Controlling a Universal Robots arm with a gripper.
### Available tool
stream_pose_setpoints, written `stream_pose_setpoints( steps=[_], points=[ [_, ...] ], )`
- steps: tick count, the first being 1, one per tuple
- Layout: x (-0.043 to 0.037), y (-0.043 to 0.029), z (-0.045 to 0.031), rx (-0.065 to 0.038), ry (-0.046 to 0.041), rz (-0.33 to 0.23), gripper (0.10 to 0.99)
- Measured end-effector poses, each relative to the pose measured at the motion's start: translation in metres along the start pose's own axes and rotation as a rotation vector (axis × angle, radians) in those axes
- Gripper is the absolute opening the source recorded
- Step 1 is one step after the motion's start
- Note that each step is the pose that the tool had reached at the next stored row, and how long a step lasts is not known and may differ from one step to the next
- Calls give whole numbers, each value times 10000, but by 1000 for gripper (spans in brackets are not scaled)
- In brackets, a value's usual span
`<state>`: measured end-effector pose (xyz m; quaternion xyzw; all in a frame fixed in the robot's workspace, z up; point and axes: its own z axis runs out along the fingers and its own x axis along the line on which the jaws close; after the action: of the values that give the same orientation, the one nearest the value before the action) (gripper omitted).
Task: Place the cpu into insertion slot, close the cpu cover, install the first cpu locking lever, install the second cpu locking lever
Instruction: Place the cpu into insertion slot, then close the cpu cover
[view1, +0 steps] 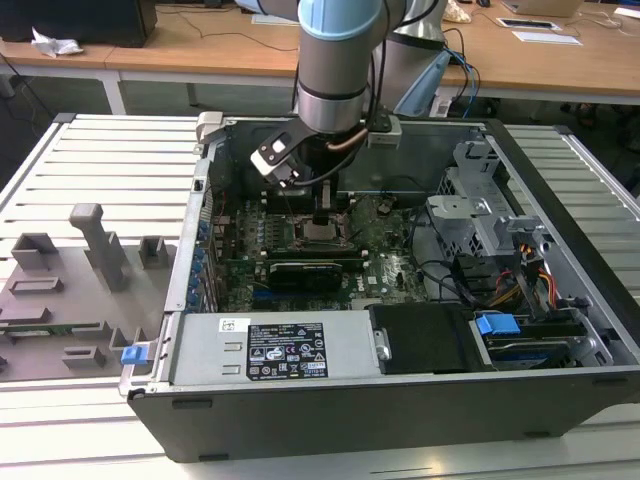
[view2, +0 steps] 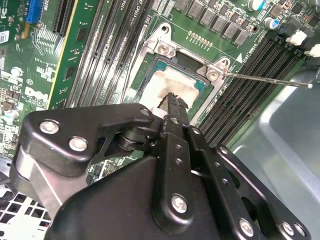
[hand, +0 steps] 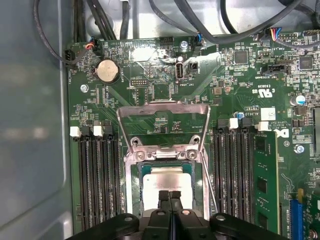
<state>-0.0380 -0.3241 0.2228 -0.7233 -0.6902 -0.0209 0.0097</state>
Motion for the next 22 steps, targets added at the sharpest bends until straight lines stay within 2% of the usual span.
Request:
stream_pose_setpoints(
  steps=[12, 19, 22],
  points=[
    [5, 2, -95, 3, 2, -15, 106],
    [4, 1, -97, 42, 5, -839, 106],
    [4, -2, -100, 43, 7, -875, 106]
  ],
)
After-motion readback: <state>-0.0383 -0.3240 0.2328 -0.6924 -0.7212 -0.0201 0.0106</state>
